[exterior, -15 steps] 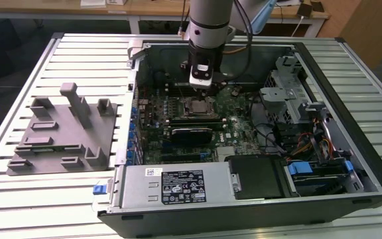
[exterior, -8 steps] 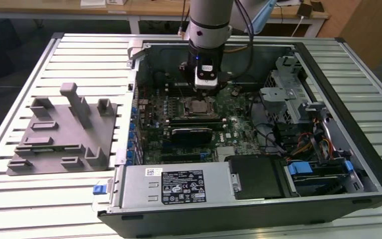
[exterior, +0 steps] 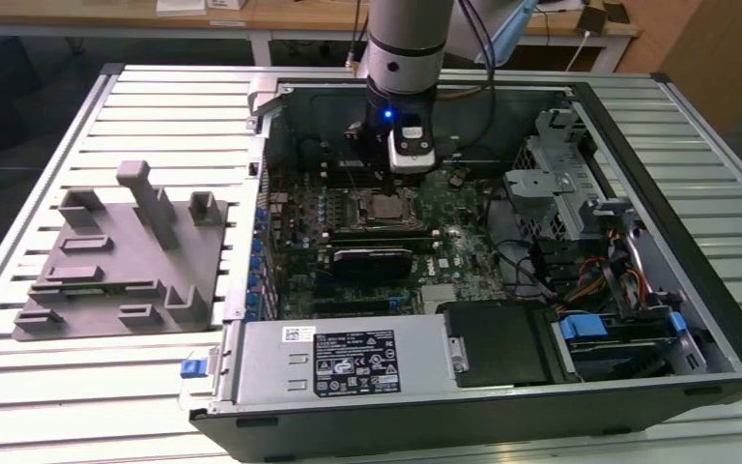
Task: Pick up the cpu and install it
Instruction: 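Close the cpu cover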
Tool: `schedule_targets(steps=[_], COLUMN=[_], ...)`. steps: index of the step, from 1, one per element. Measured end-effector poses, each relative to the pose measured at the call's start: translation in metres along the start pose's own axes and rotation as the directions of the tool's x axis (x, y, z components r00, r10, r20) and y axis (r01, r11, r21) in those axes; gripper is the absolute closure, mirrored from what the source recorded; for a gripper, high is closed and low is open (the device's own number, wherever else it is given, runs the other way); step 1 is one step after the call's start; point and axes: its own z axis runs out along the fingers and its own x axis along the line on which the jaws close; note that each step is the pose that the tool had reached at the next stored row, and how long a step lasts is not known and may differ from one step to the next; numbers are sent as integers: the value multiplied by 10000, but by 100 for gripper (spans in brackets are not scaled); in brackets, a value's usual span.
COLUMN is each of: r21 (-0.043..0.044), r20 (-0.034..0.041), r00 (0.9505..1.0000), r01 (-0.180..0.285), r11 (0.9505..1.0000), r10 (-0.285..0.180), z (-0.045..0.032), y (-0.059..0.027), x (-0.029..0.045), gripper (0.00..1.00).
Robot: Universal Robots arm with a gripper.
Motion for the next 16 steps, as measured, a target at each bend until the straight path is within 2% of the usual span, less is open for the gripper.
schedule_targets(steps=[4, 7, 10, 16], r21=[4, 8, 10, 13], r20=[-15, -26, -37, -58], r00=[9974, 9919, 9836, 9613], r01=[720, 1272, 1805, 2755], r11=[9974, 9919, 9836, 9613], r10=[-720, -1272, -1805, -2754], z=[1, 1, 2, 5], y=[0, 0, 0, 0], x=[0, 0, 0, 0], gripper=[89, 89, 89, 89])
